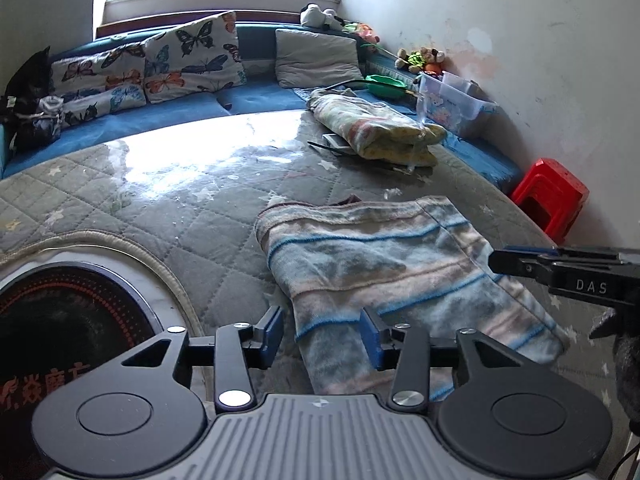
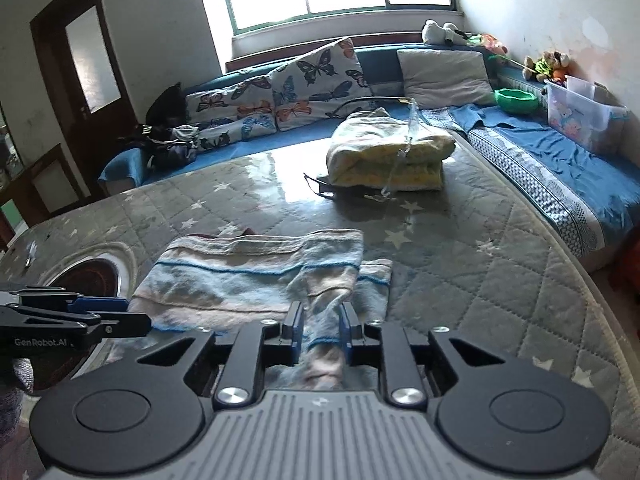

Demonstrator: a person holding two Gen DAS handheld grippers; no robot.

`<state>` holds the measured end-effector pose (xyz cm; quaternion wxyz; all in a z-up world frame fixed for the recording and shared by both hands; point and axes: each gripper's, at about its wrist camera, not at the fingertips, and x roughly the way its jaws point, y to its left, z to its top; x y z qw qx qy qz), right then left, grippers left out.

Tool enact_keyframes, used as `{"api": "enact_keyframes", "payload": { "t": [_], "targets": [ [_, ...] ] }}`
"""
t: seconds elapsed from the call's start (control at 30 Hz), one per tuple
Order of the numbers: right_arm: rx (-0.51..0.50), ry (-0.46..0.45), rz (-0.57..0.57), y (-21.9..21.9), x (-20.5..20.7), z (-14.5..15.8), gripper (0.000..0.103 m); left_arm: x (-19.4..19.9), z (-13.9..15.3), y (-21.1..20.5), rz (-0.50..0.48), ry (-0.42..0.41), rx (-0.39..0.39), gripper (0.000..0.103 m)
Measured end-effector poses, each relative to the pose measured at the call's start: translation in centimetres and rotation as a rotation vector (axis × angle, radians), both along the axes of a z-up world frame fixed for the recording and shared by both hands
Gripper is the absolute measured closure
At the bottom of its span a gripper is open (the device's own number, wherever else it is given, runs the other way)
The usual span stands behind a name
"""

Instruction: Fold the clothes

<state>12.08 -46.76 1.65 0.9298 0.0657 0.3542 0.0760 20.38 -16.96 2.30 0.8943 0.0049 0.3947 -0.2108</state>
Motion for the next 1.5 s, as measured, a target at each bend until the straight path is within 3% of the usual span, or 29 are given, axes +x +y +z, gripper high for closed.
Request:
{"api": "enact_keyframes", "payload": {
  "t": [0.4, 0.7, 0.9, 1.0, 1.2, 1.5],
  "targets": [
    [-0.096, -0.028, 0.145, 2.7, -4.6, 0.0, 0.071, -3.3, -0.9, -0.1, -0.050, -0.018, 0.044, 0.044],
    [-0.184, -0.024, 0.175, 2.9, -7.2, -1.5, 0.066, -4.7, -2.3, 0.0, -0.072, -0.006, 0.074, 0.040],
    [-0.184, -0.032, 0.180, 2.8, -7.7, -0.9, 0.065, -4.8, -2.2, 0.6, -0.071, -0.005, 0.066, 0.039],
    [-0.175, -0.034, 0.185, 2.9, -7.3, -0.8, 0.060, -4.7, -2.1, 0.8, -0.057, -0.007, 0.068, 0.039],
    [-0.155, -0.038, 0.171, 2.7, -6.1, -0.3, 0.060, -3.4, -1.4, 1.1, -0.021, -0.014, 0.056, 0.038],
    [-0.084, -0.020, 0.105, 2.4, 0.7, 0.0, 0.061, 0.0, -0.6, 0.6, 0.015, -0.044, 0.062, 0.037]
  ]
}}
